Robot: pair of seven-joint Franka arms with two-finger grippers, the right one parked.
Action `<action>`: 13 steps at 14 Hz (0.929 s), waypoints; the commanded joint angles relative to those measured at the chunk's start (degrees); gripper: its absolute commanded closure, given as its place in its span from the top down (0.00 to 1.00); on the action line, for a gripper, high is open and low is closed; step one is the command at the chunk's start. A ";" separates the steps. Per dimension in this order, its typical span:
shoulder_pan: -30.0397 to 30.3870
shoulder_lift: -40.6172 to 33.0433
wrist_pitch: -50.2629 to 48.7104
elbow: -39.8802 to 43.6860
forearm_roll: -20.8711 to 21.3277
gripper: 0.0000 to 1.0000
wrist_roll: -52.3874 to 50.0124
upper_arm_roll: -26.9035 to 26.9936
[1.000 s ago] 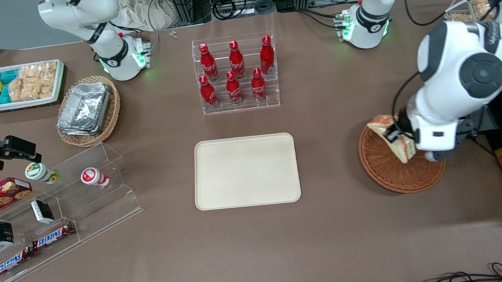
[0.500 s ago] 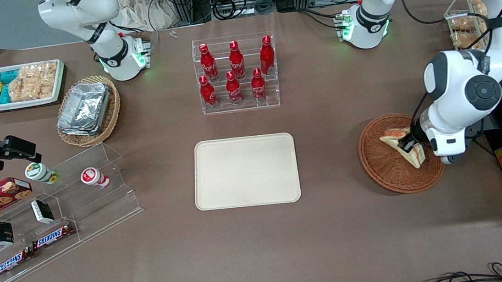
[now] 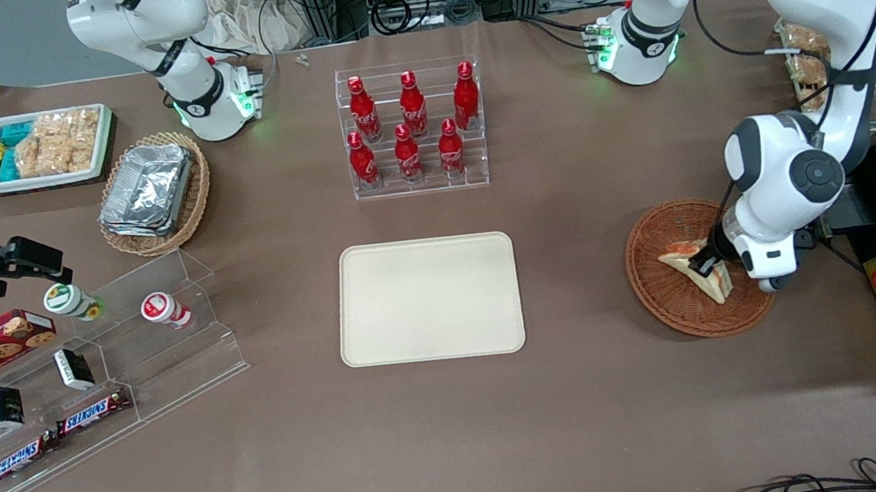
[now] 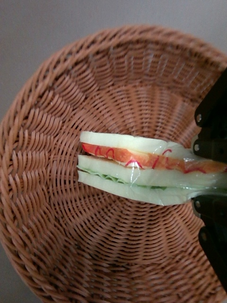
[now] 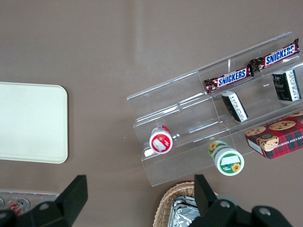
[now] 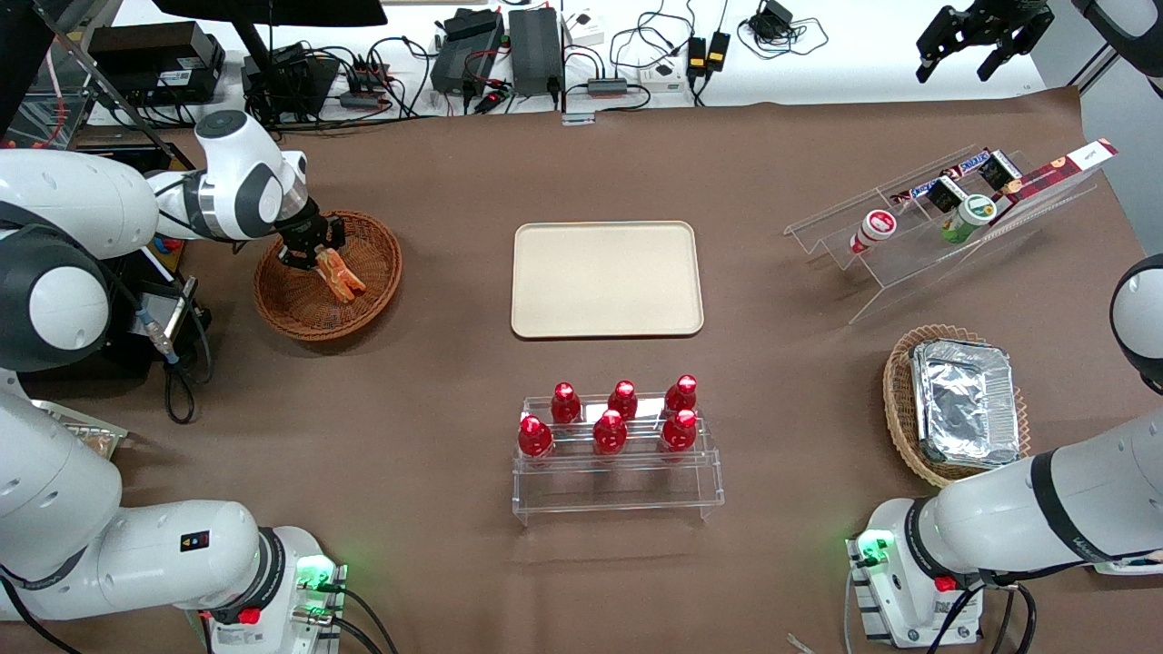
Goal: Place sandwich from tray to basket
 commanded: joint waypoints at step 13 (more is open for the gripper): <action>-0.65 -12.55 -45.46 29.81 -6.03 1.00 29.63 -0.58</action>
